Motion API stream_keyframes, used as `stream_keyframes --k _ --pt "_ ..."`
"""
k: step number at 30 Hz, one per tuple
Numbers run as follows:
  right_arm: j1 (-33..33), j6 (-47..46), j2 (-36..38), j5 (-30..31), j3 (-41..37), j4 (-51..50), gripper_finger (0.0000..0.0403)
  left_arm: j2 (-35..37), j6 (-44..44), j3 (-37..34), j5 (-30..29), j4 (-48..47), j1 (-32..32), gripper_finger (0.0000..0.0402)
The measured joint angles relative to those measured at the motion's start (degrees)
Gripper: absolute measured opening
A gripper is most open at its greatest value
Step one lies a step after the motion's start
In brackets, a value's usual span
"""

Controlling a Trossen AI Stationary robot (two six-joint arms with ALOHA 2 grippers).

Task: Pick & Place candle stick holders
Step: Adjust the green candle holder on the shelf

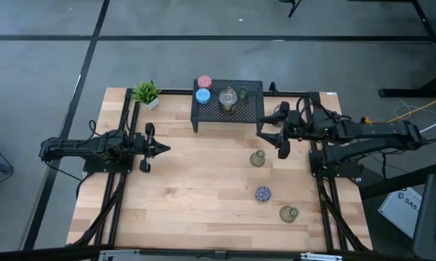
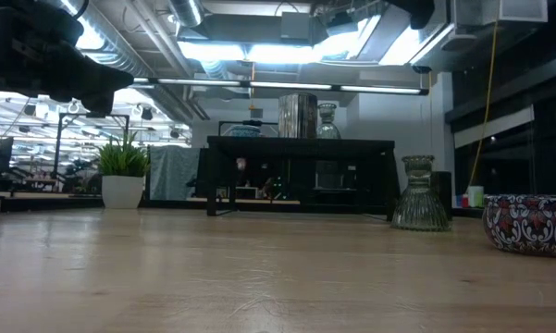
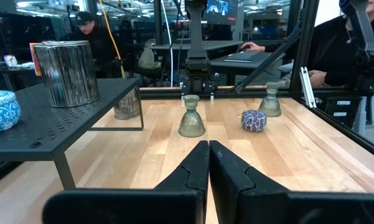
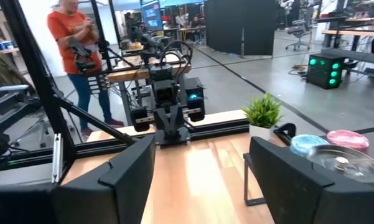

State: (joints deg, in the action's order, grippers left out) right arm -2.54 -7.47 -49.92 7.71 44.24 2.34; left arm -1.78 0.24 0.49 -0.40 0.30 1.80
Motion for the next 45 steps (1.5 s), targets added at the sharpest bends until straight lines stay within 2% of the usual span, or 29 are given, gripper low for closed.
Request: stream_keyframes --k 18,30,35,45 --pt "1.13 -0.21 -8.68 -1.05 9.51 -3.95 0.0264 0.00 -0.01 0.00 0.00 0.02 0.02 0.0007" --pt "1.10 -1.08 -9.43 -1.73 9.91 -7.05 0.0264 0.02 -0.02 0.00 0.00 0.02 0.02 0.0008" --pt "1.10 -0.84 -9.43 1.17 9.91 -7.07 0.0264 0.00 -0.03 -0.01 0.00 0.02 0.02 0.0004" --pt "1.13 -0.65 -10.62 1.27 9.89 -8.36 0.0264 0.00 0.00 0.00 0.00 0.02 0.02 0.0007"
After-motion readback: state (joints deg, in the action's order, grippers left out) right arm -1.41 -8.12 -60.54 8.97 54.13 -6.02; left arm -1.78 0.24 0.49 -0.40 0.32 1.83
